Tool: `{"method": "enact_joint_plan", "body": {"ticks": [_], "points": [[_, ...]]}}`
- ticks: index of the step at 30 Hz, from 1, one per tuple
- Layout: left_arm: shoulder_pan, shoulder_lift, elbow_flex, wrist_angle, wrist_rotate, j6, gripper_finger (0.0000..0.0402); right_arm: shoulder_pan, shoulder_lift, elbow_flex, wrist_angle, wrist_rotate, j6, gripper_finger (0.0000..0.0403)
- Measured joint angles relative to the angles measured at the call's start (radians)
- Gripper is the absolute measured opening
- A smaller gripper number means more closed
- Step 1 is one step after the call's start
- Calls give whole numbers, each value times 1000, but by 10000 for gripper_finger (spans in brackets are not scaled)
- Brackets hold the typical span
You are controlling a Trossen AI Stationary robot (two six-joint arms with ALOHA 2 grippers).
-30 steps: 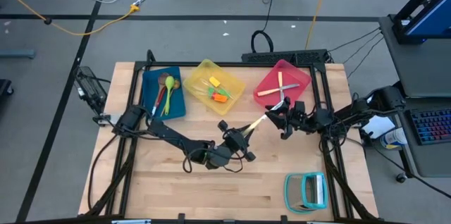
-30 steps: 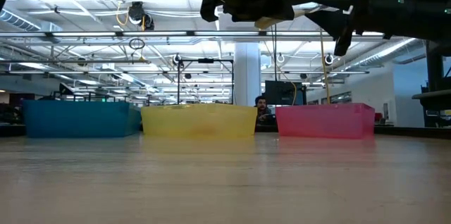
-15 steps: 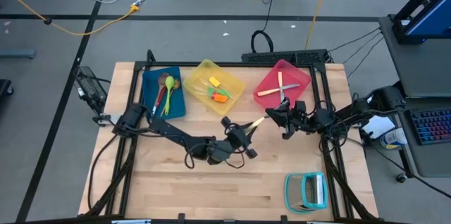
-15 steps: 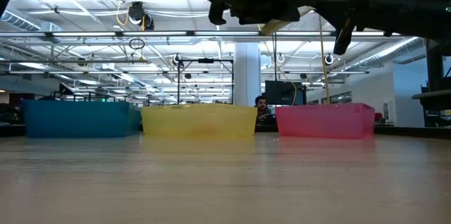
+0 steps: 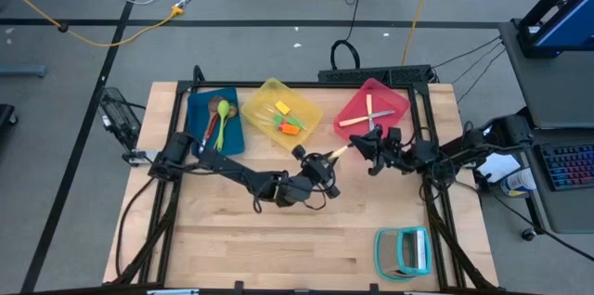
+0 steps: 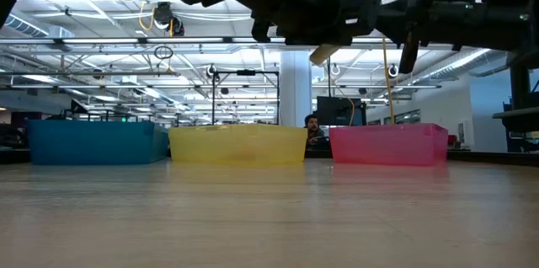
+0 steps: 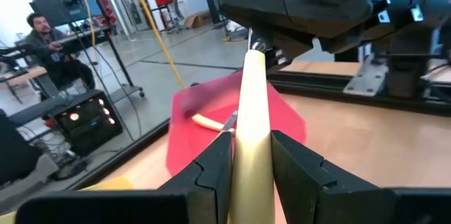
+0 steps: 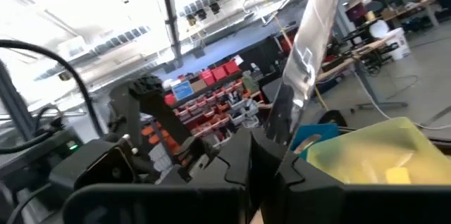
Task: Pick & Place Kitchen Items
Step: Put the yellow table knife into the red bin
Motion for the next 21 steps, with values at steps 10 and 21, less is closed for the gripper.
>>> {"method": "enact_joint_plan", "body": {"ticks": [10, 21], "points": [[3, -1, 2, -25, -9, 59, 93, -105, -18, 0, -3, -85, 60, 1], [46, -2, 0, -40, -6, 197, 94, -167, -32, 0, -54, -129, 72, 0]]}}
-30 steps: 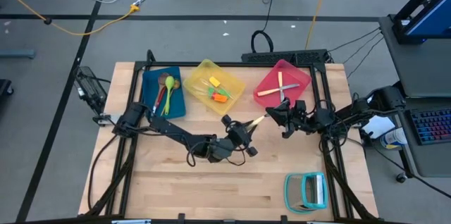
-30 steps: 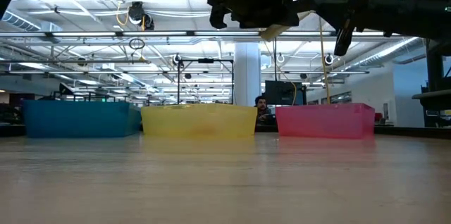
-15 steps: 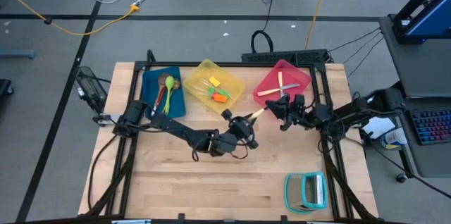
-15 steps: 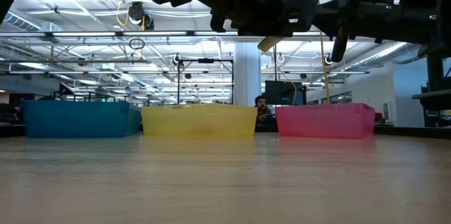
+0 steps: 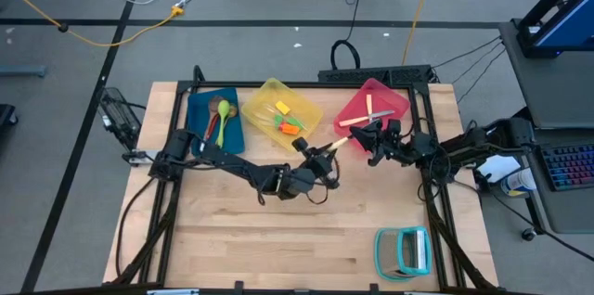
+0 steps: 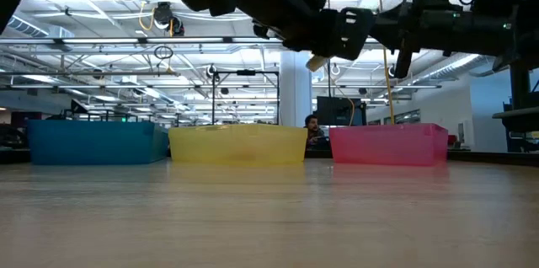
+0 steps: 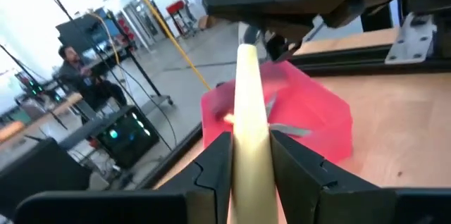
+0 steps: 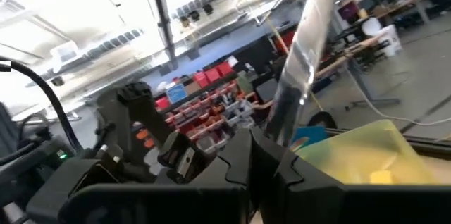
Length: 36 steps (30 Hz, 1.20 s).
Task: Pick & Place Kitchen Items
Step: Put the yellow table knife into the red bin
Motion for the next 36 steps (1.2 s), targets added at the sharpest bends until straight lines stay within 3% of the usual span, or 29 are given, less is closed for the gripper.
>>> {"method": "enact_joint_plan", "body": {"ticks": [8, 12, 16, 24, 29, 36], "points": [[46, 3, -4, -140, -1, -249, 150, -44, -6, 0, -4, 55, -5, 1], [65, 3, -3, -206, -2, -355, 151, -114, -14, 0, -84, 65, 52, 1], [70, 3, -3, -210, 1, -345, 142, -152, -16, -1, -129, 1, 96, 1], [65, 3, -3, -229, 72, -322, 136, -292, -86, -1, -404, 79, 134, 1], [63, 3, -2, -273, 73, -322, 136, -397, -212, -1, -556, 29, 184, 0], [62, 3, -2, -329, 87, -340, 136, -535, -406, -1, -602, -134, 241, 0]]}}
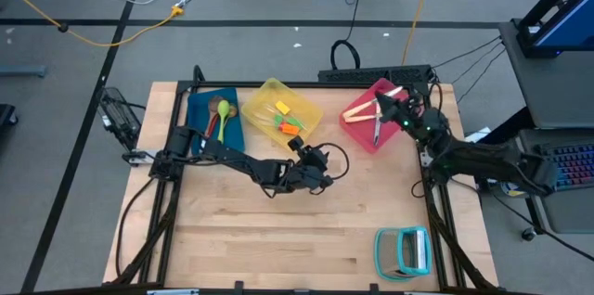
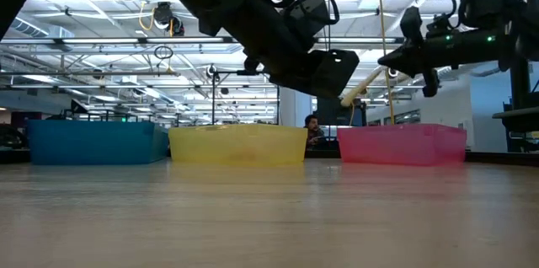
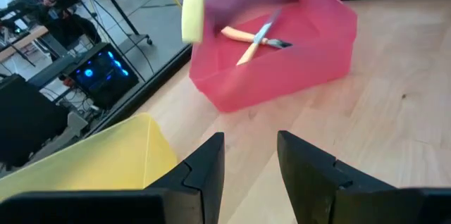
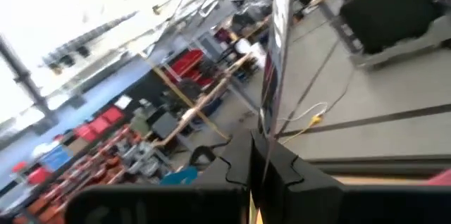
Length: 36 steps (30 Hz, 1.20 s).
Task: Pick & Place Kitchen Items
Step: Put the yellow table knife into the red bin
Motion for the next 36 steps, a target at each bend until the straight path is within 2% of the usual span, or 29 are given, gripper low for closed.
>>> {"method": "enact_joint_plan", "body": {"ticks": [5, 9, 18, 29, 36], "points": [[0, 0, 0, -16, 9, -30, 136, -93, -107, 0, -233, 1, -8, 0], [1, 0, 0, -23, 69, -58, 136, -164, -165, 0, -388, 2, -16, 0], [1, 0, 0, -22, 103, -101, 136, -237, -180, 0, -614, 2, -36, 0], [1, 0, 0, -20, 103, -97, 136, -236, -134, 1, -627, -26, -25, 3], [1, 0, 0, -19, 103, -95, 136, -243, -120, -22, -646, -27, 12, 52]]}}
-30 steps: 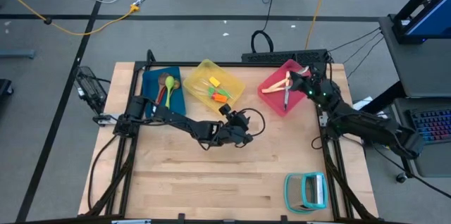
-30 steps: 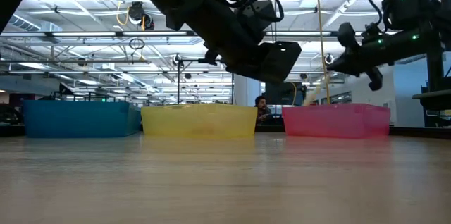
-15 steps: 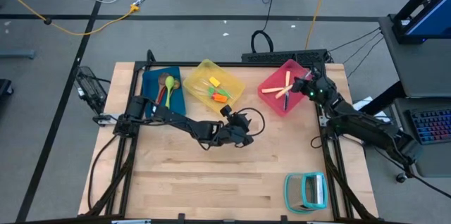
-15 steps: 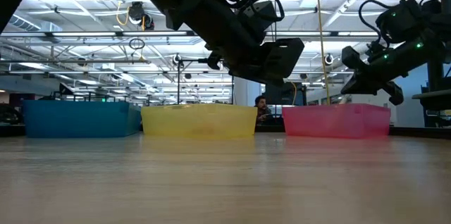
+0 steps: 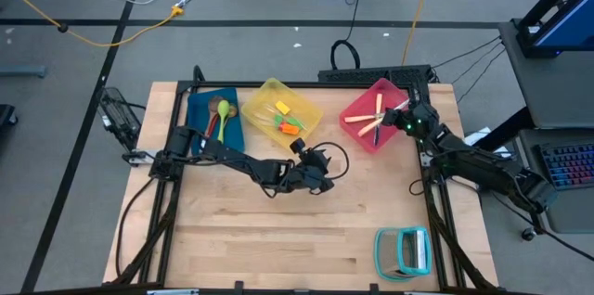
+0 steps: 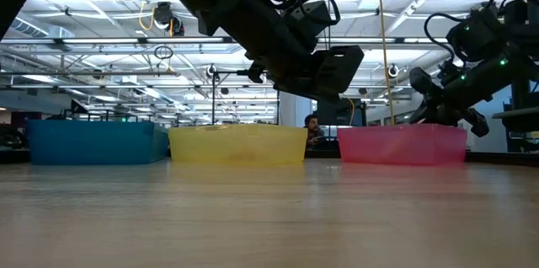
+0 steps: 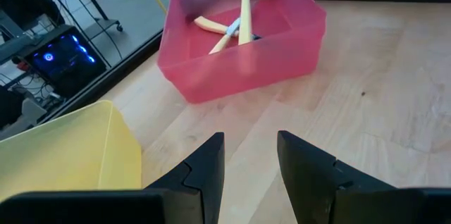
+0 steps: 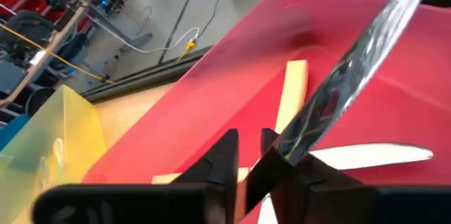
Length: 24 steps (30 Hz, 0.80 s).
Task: Pick & Place Kitchen Items
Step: Put the yellow table knife into the red bin
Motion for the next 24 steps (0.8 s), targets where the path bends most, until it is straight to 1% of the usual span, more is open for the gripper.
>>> {"method": "enact_joint_plan", "body": {"ticks": [3, 5, 11, 14, 16, 18, 20, 22, 24], "points": [[0, 0, 0, 0, 0, 0, 136, 1, -1, -22, 20, -4, 3, 80], [0, 0, 0, 1, 0, 0, 136, 1, -1, -40, 14, -25, 7, 98], [0, 0, 0, 5, 1, 0, 136, 2, -2, -64, 26, -27, -2, 136], [0, 0, 0, 19, 2, 0, 136, 1, -1, -65, 93, -61, -16, 149], [0, 0, 0, 28, 2, 0, 136, 0, -5, -64, 198, -101, 3, 155], [0, 0, 0, 34, 2, 0, 136, 0, -7, -59, 260, -160, 22, 160], [0, 0, 0, 44, 2, 0, 136, 1, -9, -53, 283, -210, 16, 165], [0, -1, 0, 52, 2, 0, 136, 1, -13, -49, 276, -211, 7, 171], [0, -1, 0, 53, 2, 0, 136, 1, -11, -50, 210, -204, -3, 176]]}}
